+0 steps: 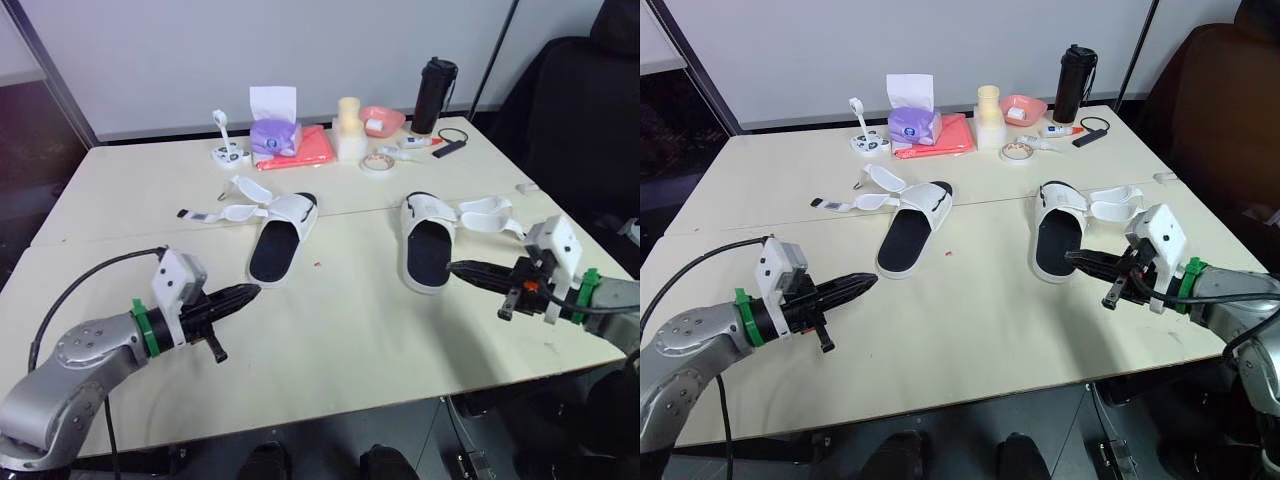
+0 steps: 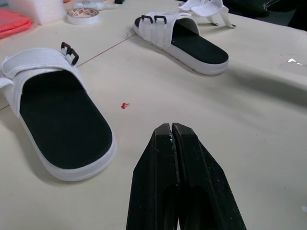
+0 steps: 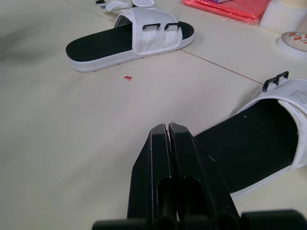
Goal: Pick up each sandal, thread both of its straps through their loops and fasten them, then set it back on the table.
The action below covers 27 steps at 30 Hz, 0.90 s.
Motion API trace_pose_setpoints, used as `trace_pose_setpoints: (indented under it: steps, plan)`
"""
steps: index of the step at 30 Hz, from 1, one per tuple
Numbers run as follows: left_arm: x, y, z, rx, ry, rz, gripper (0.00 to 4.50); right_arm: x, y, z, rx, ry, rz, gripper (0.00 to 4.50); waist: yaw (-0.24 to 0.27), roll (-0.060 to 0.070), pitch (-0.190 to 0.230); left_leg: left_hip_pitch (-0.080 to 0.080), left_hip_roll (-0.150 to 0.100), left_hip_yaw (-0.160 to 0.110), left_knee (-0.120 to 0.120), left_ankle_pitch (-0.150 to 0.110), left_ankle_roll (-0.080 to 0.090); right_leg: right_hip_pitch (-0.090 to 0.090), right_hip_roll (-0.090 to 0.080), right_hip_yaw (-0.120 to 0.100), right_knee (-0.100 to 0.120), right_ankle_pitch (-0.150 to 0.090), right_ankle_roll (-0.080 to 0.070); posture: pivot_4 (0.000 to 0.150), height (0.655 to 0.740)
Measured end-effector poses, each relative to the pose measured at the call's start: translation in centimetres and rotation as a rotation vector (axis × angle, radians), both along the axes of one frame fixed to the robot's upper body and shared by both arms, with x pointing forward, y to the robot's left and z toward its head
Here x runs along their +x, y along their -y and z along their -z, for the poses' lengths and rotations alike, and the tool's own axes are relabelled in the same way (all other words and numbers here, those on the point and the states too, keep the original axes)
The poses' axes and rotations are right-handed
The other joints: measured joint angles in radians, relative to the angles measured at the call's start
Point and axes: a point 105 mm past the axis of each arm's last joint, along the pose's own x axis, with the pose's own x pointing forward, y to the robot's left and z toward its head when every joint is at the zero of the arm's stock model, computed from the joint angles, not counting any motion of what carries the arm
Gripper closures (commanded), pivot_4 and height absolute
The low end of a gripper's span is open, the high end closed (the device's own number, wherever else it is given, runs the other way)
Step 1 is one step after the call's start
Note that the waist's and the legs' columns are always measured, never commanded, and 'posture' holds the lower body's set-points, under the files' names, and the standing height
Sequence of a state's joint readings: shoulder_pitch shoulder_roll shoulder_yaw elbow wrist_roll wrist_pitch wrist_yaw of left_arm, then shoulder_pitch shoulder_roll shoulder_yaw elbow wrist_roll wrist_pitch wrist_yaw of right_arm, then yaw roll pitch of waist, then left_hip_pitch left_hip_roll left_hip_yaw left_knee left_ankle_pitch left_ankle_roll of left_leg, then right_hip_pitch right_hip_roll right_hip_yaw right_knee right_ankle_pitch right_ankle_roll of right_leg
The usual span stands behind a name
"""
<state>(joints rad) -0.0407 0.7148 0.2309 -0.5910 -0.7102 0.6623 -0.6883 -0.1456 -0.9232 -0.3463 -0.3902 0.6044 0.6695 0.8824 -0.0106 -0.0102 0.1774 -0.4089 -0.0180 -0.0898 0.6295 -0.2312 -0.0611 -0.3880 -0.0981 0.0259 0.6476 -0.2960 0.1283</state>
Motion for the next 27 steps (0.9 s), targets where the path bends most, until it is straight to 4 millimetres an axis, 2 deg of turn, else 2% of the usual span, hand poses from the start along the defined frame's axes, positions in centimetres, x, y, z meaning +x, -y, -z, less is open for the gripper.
trace_pose_setpoints:
  steps: [20,27]
  plan:
    - [0.3,0.0,0.0,-0.014,-0.020,-0.026,4.50,0.3,-1.3,0.7,0.021,0.002,-0.024,4.46,0.001,0.000,0.000,0.000,0.000,0.000,0.000,0.000,0.000,0.000,0.000,0.000,0.000,0.000,0.000,0.150,0.7400]
    - [0.3,0.1,-0.2,-0.030,-0.033,-0.025,4.50,0.4,-1.2,0.7,0.009,0.018,-0.012,4.46,0.000,0.000,0.000,0.000,0.000,0.000,0.000,0.000,0.000,0.000,0.000,0.000,0.000,0.000,0.000,0.150,0.7400]
